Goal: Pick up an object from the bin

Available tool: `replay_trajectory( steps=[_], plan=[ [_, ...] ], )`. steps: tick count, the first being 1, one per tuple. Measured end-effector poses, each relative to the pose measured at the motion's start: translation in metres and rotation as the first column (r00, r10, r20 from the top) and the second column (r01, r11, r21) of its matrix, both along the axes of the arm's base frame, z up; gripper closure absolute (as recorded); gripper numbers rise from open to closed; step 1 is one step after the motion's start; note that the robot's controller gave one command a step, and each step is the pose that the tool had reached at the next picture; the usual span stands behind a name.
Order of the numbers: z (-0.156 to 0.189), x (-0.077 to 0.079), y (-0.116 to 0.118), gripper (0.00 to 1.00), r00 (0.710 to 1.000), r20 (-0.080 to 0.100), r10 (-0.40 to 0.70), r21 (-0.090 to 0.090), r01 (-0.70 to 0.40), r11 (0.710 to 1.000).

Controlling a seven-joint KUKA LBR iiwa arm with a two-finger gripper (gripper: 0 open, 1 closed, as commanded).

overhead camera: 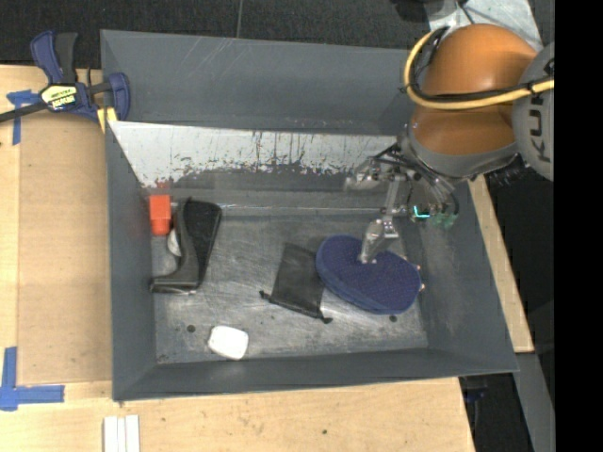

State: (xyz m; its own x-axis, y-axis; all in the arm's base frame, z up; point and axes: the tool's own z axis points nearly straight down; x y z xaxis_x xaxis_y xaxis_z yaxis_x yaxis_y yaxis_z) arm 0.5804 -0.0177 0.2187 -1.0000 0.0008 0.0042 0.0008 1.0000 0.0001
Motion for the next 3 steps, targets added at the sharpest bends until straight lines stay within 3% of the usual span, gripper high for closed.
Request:
replay_trajectory(
  steps=[1,2,3],
  plan=[
    [-0.134,-0.026,-0.005,0.00,0.999,0.000,-0.049,0.000,0.049,0.999],
    [-0.129,-0.023,-0.005,1.00,0.999,0.009,-0.048,0.001,0.048,0.999],
    [0.031,-0.035,0.007,1.00,1.000,0.016,-0.020,0.000,0.020,1.000]
  ],
)
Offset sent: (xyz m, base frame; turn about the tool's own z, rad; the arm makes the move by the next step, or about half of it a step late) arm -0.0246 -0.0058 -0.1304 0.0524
